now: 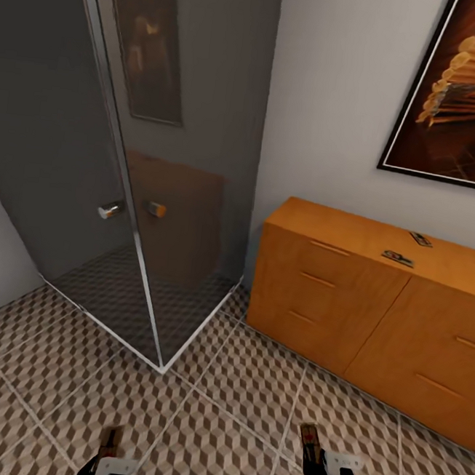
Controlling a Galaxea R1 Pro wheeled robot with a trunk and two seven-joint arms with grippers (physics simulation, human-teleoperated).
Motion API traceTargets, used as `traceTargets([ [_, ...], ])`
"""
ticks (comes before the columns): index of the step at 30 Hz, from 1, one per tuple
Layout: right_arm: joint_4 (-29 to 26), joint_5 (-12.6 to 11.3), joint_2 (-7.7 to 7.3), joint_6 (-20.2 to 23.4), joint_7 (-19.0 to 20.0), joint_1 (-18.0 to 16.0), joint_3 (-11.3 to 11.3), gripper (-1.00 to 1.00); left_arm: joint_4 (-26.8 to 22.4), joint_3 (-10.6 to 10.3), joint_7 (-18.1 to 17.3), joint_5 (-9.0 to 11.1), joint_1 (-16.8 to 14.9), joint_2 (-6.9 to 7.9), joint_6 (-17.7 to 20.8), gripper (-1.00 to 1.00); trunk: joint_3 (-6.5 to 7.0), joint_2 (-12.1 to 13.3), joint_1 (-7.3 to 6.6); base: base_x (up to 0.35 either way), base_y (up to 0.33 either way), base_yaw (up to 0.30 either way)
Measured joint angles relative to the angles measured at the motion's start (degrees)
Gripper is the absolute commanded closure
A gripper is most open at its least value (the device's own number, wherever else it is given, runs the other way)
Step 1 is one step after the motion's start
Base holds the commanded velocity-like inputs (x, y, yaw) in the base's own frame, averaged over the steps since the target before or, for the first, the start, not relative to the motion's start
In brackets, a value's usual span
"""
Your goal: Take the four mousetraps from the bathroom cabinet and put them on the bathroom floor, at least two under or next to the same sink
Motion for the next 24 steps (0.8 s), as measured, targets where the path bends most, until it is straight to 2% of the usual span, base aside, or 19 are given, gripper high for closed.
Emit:
traceTargets([
  [24,0.7,0.0,0.30,0.0,0.0,0.0,0.1,1.00,0.0,0.0,0.0,0.0,0.0,-0.05,0.0,1.00,0.00,0.0,0.00,0.000,0.000,0.287],
])
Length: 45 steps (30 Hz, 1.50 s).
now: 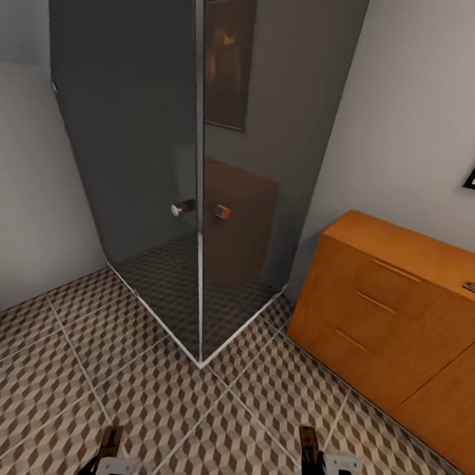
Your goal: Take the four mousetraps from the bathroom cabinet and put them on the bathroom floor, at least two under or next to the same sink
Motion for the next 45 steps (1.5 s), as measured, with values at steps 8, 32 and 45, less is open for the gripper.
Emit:
traceTargets([
  [8,0.4,0.0,0.11,0.0,0.0,0.0,0.0,1.00,0.0,0.0,0.0,0.0,0.0,0.00,0.0,1.00,0.00,0.0,0.00,0.000,0.000,0.287],
  [32,0.8,0.0,0.14,0.0,0.0,0.0,0.1,1.00,0.0,0.0,0.0,0.0,0.0,0.00,0.0,1.00,0.00,0.0,0.00,0.000,0.000,0.287],
  [45,0.8,0.0,0.14,0.0,0.0,0.0,0.1,1.00,0.0,0.0,0.0,0.0,0.0,0.00,0.0,1.00,0.00,0.0,0.00,0.000,0.000,0.287],
])
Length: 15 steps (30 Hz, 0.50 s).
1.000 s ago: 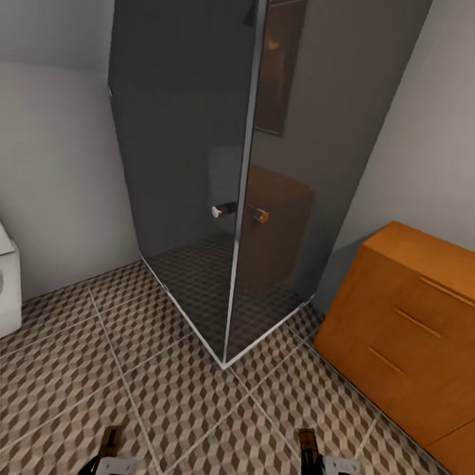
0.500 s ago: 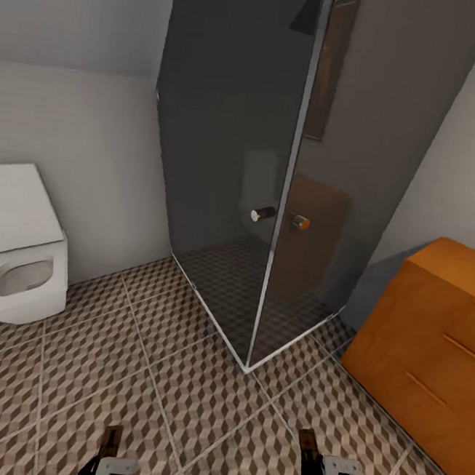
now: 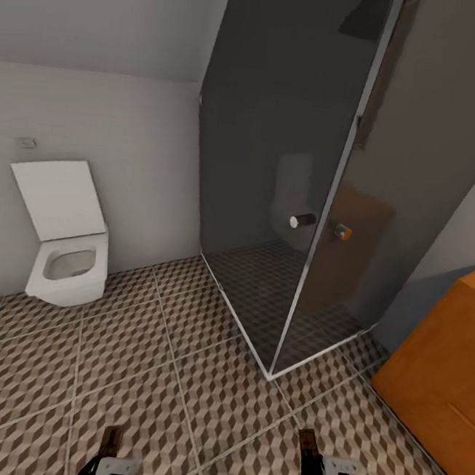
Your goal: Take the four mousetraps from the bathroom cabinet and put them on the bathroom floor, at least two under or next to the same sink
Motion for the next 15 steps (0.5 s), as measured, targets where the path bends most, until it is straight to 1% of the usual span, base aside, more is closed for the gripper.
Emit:
traceTargets([
  [15,0.0,0.0,-0.01,-0.1,0.0,0.0,0.0,1.00,0.0,0.0,0.0,0.0,0.0,0.00,0.0,1.00,0.00,0.0,0.00,0.000,0.000,0.287],
])
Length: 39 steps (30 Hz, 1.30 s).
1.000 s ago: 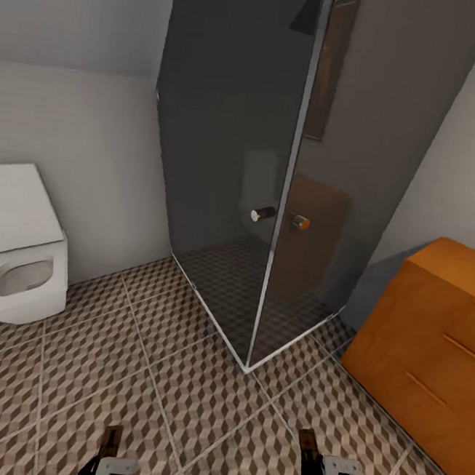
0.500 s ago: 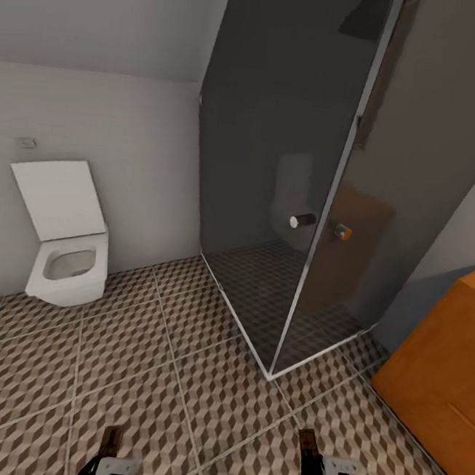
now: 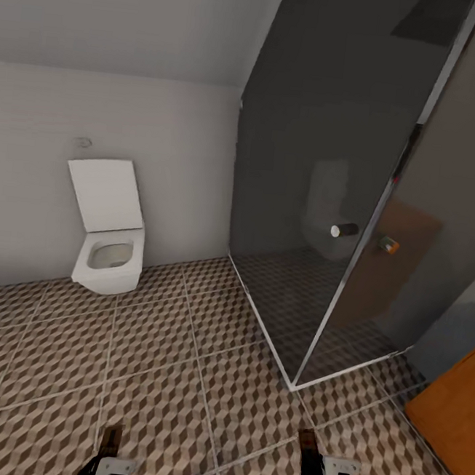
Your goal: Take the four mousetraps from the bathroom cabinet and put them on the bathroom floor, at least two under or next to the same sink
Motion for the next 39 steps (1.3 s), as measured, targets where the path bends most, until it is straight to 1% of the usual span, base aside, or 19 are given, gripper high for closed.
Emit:
traceTargets([
  [8,0.0,0.0,0.00,0.0,0.0,0.0,0.0,1.00,0.0,0.0,0.0,0.0,0.0,-0.03,0.0,1.00,0.14,0.0,0.00,0.000,0.000,0.284],
  [39,0.0,0.0,0.00,0.1,0.0,0.0,0.0,1.00,0.0,0.0,0.0,0.0,0.0,-0.01,0.0,1.00,1.35,0.0,0.00,0.000,0.000,0.277],
])
